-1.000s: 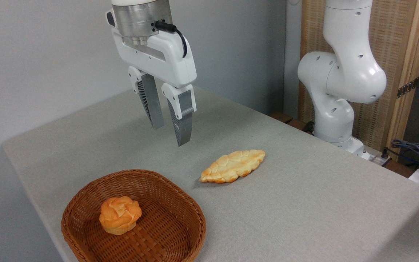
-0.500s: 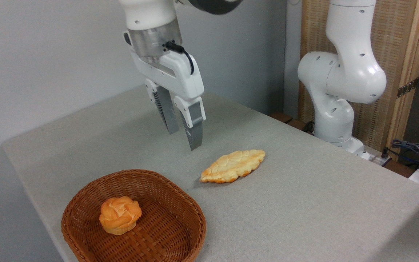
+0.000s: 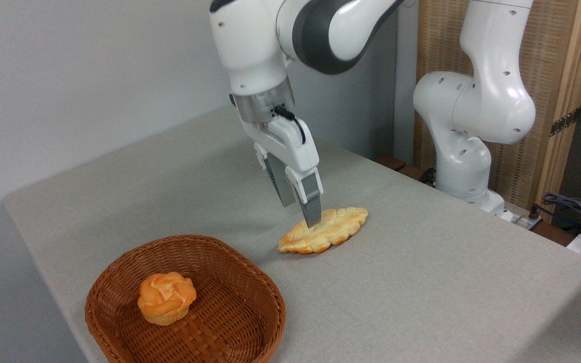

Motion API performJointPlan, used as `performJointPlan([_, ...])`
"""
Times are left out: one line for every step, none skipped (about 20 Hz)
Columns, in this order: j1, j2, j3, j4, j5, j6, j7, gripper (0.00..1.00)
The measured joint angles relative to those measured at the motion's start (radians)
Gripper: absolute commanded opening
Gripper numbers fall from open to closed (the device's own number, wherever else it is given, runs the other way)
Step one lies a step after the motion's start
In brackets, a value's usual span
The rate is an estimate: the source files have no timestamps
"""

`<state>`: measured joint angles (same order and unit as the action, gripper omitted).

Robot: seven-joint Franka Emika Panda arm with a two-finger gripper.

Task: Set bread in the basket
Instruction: 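Close the gripper on the middle of the golden bread loaf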

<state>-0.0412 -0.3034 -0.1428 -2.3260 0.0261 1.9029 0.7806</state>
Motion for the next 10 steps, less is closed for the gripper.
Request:
performJointPlan([-0.001, 0.001, -0.004, -0.014, 0.006, 0.013, 0.0, 1.0])
performJointPlan([-0.002, 0.002, -0.007, -0.032, 0.014, 0.031, 0.0, 1.0])
performJointPlan([-0.002, 0.003, -0.008, -0.044, 0.02, 0.04, 0.0, 1.0])
performJointPlan([-0.002, 0.003, -0.008, -0.048, 0.023, 0.042, 0.0, 1.0])
performJointPlan([-0.002, 0.005, -0.007, -0.054, 0.025, 0.042, 0.0, 1.0])
performJointPlan([-0.002, 0.007, -0.008, -0.058, 0.026, 0.042, 0.0, 1.0])
performJointPlan([-0.002, 0.01, -0.008, -0.063, 0.033, 0.042, 0.0, 1.0])
performJointPlan([-0.002, 0.012, -0.008, -0.067, 0.047, 0.042, 0.0, 1.0])
performJointPlan([-0.002, 0.013, -0.008, -0.071, 0.065, 0.042, 0.0, 1.0])
performJointPlan([-0.002, 0.014, -0.008, -0.075, 0.075, 0.042, 0.0, 1.0])
